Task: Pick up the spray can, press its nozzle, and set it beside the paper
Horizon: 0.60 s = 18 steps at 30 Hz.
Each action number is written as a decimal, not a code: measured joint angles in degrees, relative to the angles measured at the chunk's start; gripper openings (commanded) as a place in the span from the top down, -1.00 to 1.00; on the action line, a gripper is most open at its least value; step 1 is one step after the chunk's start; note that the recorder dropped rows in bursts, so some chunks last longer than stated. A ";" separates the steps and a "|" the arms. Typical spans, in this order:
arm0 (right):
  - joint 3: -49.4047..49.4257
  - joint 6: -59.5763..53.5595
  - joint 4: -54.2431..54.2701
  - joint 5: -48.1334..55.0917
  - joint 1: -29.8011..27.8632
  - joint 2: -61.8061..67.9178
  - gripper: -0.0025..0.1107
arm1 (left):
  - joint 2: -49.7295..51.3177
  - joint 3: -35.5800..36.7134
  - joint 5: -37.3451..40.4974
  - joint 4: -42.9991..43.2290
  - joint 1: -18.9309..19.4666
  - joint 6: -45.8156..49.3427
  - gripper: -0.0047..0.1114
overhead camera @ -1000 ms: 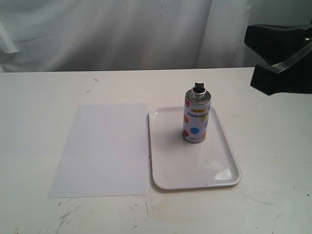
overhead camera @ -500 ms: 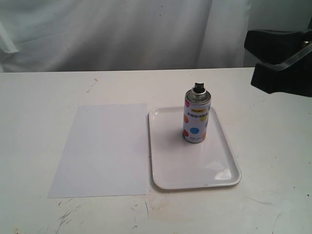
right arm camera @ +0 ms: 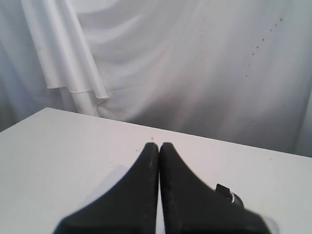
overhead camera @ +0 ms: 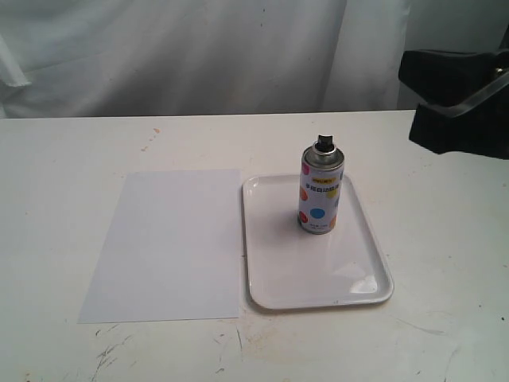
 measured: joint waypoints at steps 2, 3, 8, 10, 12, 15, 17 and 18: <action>0.00 -0.10 0.00 0.99 0.00 0.00 0.96 | 0.00 0.00 0.00 0.00 0.00 0.00 0.92; 0.00 -0.10 0.00 1.92 0.00 -0.26 0.96 | 0.00 0.00 0.00 0.00 0.00 0.00 0.92; 0.00 -0.10 0.00 8.45 -2.63 -3.86 0.96 | 0.00 0.00 0.00 0.00 0.00 0.00 0.92; 0.00 -0.10 0.00 11.13 -5.58 -5.59 0.96 | 0.00 0.00 0.00 0.00 0.00 0.00 0.92; 0.00 -0.10 0.13 14.18 -9.06 -7.40 0.96 | 0.00 0.00 0.00 0.00 0.00 0.00 0.92; 0.00 0.03 0.86 19.94 -15.23 -10.81 0.96 | 0.00 0.00 0.00 0.00 0.00 0.00 0.92; 0.00 0.15 1.16 23.81 -18.98 -13.35 0.96 | 0.00 0.00 0.00 0.00 0.00 0.00 0.92; 0.24 0.15 1.28 25.00 -20.33 -14.43 0.96 | 0.00 0.00 0.00 0.00 0.00 0.00 0.92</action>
